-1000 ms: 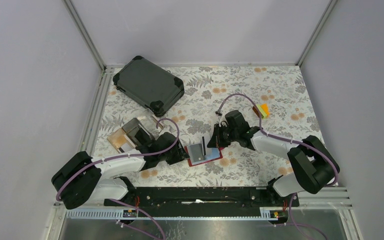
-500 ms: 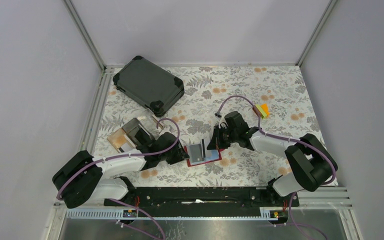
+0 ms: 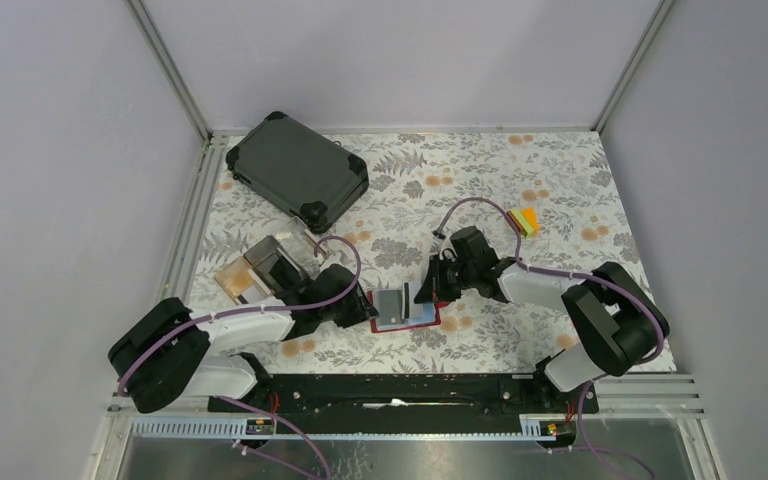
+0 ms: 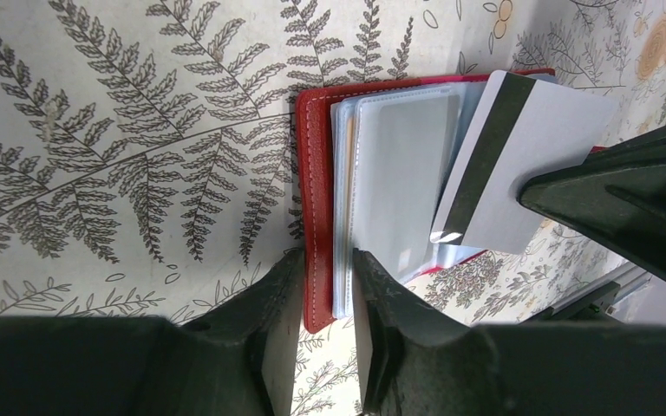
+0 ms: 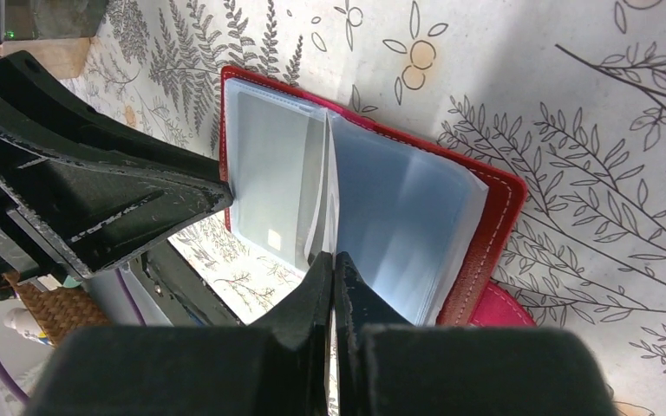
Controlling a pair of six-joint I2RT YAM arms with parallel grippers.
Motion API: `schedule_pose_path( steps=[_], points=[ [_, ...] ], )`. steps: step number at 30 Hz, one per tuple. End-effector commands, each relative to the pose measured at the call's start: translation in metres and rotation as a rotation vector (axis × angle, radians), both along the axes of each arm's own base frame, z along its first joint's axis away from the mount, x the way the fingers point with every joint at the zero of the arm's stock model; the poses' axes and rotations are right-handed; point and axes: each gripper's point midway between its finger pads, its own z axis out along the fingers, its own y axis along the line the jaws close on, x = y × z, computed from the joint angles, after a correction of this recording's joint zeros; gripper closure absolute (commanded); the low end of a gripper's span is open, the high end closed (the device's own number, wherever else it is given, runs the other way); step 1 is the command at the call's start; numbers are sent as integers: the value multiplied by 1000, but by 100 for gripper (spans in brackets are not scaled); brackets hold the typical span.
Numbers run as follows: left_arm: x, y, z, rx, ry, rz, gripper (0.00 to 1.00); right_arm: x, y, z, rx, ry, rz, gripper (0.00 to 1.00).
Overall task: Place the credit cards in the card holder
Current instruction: Insert the credit card into the card holder.
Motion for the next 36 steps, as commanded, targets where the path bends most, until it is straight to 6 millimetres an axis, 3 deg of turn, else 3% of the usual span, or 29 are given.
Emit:
schedule_pose_path(
  steps=[1, 19, 36],
  points=[
    [4, -3, 0, 1, -11, 1, 73, -9, -2, -15, -2, 62, -19, 100],
    [5, -7, 1, -3, -10, -10, 75, -21, 4, -26, 5, 130, -8, 100],
    [3, -4, 0, -1, -12, -2, 73, -41, -13, -39, -58, 196, -32, 100]
  ],
)
